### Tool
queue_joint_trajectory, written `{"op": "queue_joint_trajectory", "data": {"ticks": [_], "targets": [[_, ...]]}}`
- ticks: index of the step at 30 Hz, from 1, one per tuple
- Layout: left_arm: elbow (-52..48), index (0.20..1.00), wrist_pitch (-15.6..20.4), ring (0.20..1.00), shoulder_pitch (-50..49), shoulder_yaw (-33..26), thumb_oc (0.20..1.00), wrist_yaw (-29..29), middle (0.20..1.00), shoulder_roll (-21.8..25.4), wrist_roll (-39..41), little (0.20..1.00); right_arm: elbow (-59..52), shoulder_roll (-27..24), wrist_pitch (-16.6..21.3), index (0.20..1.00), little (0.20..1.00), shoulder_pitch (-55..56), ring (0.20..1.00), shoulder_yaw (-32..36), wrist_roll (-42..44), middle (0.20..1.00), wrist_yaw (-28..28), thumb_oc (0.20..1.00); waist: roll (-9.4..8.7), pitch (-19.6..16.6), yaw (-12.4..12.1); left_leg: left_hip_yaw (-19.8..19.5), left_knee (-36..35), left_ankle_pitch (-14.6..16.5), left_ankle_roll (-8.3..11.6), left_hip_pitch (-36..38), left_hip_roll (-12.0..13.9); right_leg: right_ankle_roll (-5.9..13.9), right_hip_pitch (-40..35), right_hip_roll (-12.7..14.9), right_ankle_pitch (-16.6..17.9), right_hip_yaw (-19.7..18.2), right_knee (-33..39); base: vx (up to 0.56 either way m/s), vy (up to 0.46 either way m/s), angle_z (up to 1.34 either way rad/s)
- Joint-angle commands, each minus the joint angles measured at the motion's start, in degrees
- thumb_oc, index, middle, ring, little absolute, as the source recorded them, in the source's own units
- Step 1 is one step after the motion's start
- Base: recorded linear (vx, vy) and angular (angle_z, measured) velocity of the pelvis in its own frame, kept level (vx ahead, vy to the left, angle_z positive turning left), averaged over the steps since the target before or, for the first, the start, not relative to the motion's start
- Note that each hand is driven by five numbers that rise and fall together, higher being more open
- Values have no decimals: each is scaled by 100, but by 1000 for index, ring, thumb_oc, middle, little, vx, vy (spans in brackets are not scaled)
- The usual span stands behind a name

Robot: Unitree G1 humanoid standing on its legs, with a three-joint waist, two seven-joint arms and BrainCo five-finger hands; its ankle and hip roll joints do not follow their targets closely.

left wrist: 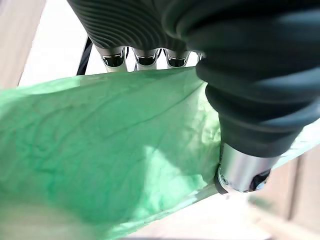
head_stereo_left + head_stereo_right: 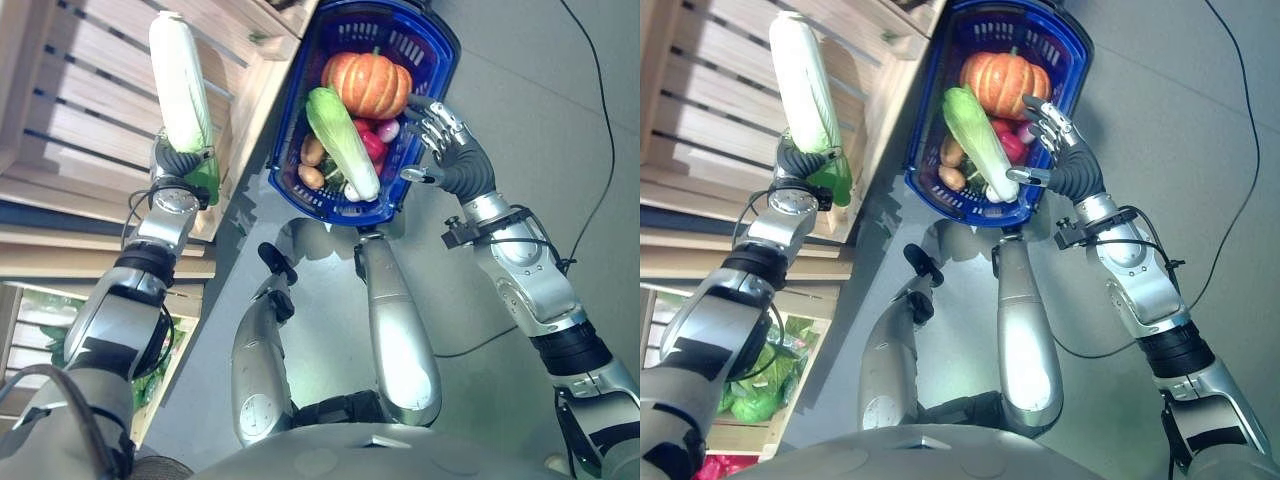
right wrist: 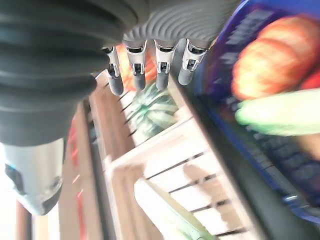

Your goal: Pick up fruits and vegetables into the basket

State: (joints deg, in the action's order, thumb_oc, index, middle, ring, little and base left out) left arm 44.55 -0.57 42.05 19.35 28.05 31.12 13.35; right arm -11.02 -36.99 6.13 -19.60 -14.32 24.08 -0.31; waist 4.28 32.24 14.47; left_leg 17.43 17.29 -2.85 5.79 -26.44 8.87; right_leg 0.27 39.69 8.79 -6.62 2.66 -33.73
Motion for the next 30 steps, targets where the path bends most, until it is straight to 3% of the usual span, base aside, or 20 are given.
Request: {"op": "queue_joint_trajectory", "data": {"ticks": [1, 7, 18, 24, 30], "targets": [[-395, 200, 617, 200, -263, -283, 200, 408, 200, 161, -463, 200, -442, 254, -24, 1000, 1000, -319, 1000, 54, 279, 1000, 27, 1000, -181, -245, -139, 28, 695, 618, -50, 0, -67, 279, -566, 110, -4, 92, 564, -87, -73, 11], [-1236, 200, 727, 200, -378, -29, 200, 591, 200, 338, -1184, 200, -495, 713, -297, 1000, 1000, -780, 1000, -161, 715, 1000, -469, 1000, -273, -245, -471, -137, 629, 641, -105, 388, -103, 286, -1150, 173, 28, 318, 707, -5, -94, 20], [-2320, 200, 862, 200, -344, 569, 200, 562, 200, 391, -2341, 200, 40, 1688, -89, 1000, 1000, -1416, 1000, -694, 1454, 1000, -1551, 1000, -486, -501, -1000, -440, 593, 759, -202, 1036, -156, 314, -2119, 228, 98, 693, 996, 52, -94, 18], [-2649, 200, 797, 200, -371, 950, 200, 542, 200, 230, -3142, 200, 397, 1939, -36, 1000, 1000, -1512, 1000, -772, 1739, 1000, -2223, 1000, -558, -689, -1157, -501, 490, 824, -209, 1324, -168, 351, -2530, 230, 143, 826, 1239, 82, -63, 12], [-2864, 200, 666, 200, -365, 1201, 200, 423, 200, 175, -3640, 200, 767, 2097, -16, 1000, 1000, -1514, 1000, -828, 1991, 1000, -2457, 1000, -606, -814, -1237, -522, 428, 872, -228, 1473, -178, 374, -2750, 248, 199, 879, 1406, 67, -25, 7]]}}
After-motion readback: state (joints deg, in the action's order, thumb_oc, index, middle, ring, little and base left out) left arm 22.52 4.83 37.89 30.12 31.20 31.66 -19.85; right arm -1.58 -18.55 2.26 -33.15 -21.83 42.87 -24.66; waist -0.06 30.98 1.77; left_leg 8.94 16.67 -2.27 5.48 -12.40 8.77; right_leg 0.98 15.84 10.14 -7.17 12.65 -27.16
